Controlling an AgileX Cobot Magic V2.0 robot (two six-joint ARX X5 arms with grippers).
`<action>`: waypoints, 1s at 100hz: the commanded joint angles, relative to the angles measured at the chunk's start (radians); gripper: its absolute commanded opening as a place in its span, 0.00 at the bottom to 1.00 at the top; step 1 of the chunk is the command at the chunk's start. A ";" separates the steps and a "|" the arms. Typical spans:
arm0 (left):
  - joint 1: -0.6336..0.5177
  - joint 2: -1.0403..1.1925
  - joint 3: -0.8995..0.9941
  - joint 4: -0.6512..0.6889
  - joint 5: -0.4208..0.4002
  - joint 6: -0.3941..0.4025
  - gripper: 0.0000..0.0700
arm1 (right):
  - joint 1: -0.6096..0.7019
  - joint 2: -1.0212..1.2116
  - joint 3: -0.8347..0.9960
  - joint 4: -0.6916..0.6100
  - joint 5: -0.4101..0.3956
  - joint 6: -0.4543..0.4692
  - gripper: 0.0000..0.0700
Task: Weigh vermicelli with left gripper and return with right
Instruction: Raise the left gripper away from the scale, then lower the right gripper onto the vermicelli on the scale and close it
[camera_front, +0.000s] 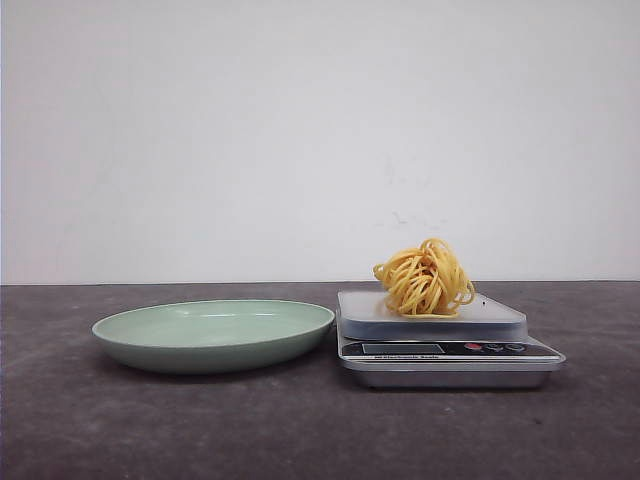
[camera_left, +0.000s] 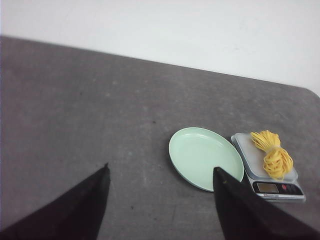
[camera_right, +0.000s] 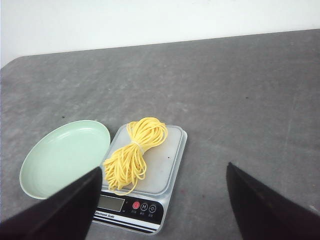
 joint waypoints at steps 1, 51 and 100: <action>0.014 -0.058 -0.038 0.019 0.005 -0.076 0.55 | 0.003 0.004 0.014 0.011 -0.004 -0.005 0.69; 0.211 -0.243 -0.343 0.108 0.248 -0.018 0.55 | 0.177 0.249 0.085 0.065 0.048 0.033 0.69; 0.211 -0.242 -0.343 0.122 0.244 0.026 0.55 | 0.436 0.914 0.436 0.033 0.199 0.113 0.69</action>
